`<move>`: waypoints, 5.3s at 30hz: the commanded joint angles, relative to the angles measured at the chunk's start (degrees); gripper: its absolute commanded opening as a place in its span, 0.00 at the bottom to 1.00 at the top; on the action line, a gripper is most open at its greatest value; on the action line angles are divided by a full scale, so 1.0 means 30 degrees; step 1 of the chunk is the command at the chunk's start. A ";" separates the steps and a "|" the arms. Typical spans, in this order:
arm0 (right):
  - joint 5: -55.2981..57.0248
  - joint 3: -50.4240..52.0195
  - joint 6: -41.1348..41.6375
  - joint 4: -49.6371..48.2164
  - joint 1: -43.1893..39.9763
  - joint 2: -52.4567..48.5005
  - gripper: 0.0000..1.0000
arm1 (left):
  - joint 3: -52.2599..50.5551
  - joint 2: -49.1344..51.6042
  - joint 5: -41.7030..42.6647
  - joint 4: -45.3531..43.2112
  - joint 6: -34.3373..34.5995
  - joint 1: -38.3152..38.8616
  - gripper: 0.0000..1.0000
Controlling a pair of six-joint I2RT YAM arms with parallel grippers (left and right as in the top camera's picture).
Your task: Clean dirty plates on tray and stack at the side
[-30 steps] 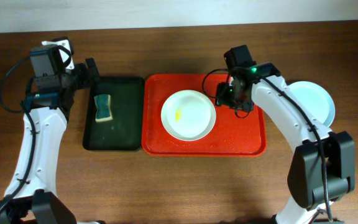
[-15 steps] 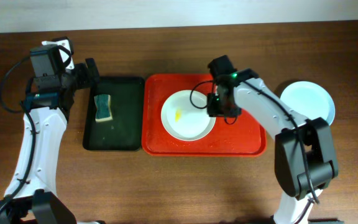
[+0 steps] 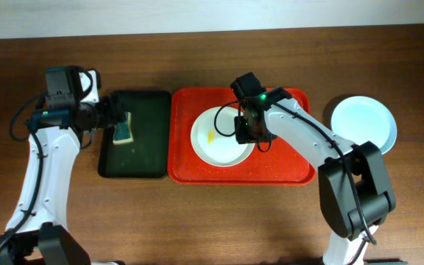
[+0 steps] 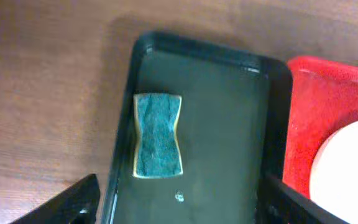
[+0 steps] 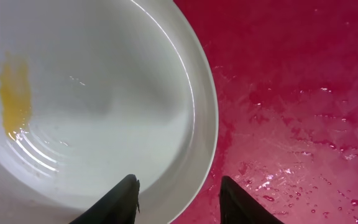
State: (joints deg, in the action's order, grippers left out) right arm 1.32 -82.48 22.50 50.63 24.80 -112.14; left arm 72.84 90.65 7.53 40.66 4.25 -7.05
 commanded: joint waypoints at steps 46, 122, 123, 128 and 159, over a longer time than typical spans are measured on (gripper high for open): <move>0.0801 0.0211 0.0066 0.0262 -0.0036 0.0721 0.45 | 0.7825 1.0746 -0.3169 0.6331 -0.1268 0.1392 0.35; -1.0251 0.0940 -0.4218 -0.0240 -0.6331 0.0787 0.52 | 0.0481 0.5493 -0.0430 -0.0350 -0.0007 0.2674 0.00; -0.9938 0.0940 -0.4211 -0.0270 -0.6135 0.0729 0.52 | 0.0488 0.5493 -0.0430 -0.0350 -0.0007 0.2674 0.00; -0.6914 0.0940 -0.4182 -0.0780 -0.4860 0.0714 0.51 | 0.0481 0.5493 -0.0430 -0.0350 -0.0007 0.2674 0.00; -0.6951 0.4692 -0.2324 -0.5195 -0.3752 0.0707 0.12 | 0.0481 0.5493 -0.0430 -0.0328 -0.0007 0.2674 0.00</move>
State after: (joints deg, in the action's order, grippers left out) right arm -18.92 -69.04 15.46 35.22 13.39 -109.89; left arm 74.46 107.26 6.63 39.79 4.12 1.02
